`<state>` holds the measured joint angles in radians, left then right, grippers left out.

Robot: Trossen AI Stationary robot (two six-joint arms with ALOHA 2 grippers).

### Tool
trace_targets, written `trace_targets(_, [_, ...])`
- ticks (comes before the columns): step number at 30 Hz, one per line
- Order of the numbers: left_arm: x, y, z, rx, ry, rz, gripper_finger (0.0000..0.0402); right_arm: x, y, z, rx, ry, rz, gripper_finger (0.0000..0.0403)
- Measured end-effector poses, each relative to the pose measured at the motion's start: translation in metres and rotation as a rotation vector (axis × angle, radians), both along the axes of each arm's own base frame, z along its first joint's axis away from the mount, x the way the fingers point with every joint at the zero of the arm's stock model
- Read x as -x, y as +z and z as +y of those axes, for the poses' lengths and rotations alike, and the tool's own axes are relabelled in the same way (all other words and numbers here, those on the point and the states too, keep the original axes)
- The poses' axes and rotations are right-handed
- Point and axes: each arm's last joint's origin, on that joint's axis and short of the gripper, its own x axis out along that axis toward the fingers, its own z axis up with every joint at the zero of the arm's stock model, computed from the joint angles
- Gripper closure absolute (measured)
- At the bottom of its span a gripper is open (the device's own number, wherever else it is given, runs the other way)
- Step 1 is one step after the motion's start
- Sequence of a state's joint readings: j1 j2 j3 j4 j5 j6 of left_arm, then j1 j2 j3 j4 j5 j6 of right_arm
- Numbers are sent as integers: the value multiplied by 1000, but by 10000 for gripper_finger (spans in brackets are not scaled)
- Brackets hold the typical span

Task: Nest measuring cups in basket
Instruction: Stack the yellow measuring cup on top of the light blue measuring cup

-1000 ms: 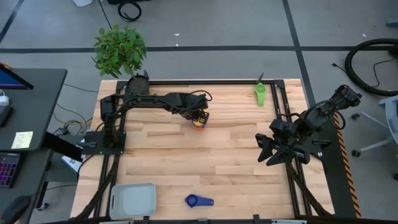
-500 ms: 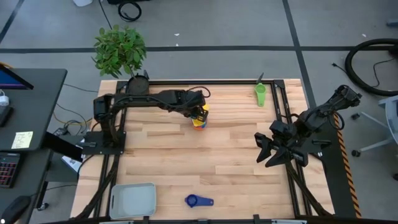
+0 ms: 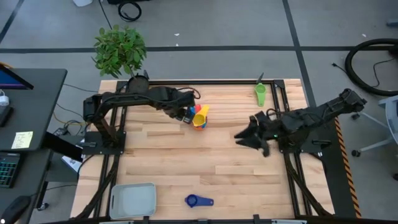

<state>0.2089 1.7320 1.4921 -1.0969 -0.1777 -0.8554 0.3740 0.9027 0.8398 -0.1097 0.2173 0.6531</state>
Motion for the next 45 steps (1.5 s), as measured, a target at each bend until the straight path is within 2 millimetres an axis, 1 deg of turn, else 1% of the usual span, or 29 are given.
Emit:
trace_targets(2, [3,-2,0,-9,13,43,308,-10,-6,-7,9,-48,26,248])
trace_targets(8, [4,-1,9,-31,-29,49,308,-45,-27,-34,-8,-196,118,248])
trace_targets(14, [8,-1,23,-22,-88,59,308,-77,-44,-68,-87,-213,122,248])
trace_targets(16, [9,-1,28,-10,-128,62,308,-85,-52,-79,-99,-216,139,248])
trace_targets(19, [11,-1,37,-3,-170,53,308,-90,-63,-94,-110,-234,182,248])
trace_targets(25, [13,0,52,64,-223,-10,308,-93,-78,-117,-90,-254,262,254])
trace_targets(30, [10,-6,57,92,-223,-39,308,-82,-87,-134,-42,-273,384,266])
trace_targets(33, [8,-18,56,120,-215,-64,308,-75,-90,-145,-26,-290,434,271])
trace_targets(35, [2,-28,55,128,-202,-126,308,-71,-93,-152,-18,-277,458,273])
trace_targets(38, [2,-43,54,149,-177,-141,308,-69,-96,-160,-9,-253,472,273])
trace_targets(40, [0,-48,54,148,-148,-180,308,-68,-99,-165,-24,-241,486,273])
trace_targets(43, [5,-56,53,166,-131,-148,308,-65,-106,-171,-62,-231,534,273])
trace_targets(45, [7,-62,50,171,-131,-135,308,-67,-111,-173,-67,-240,556,273])
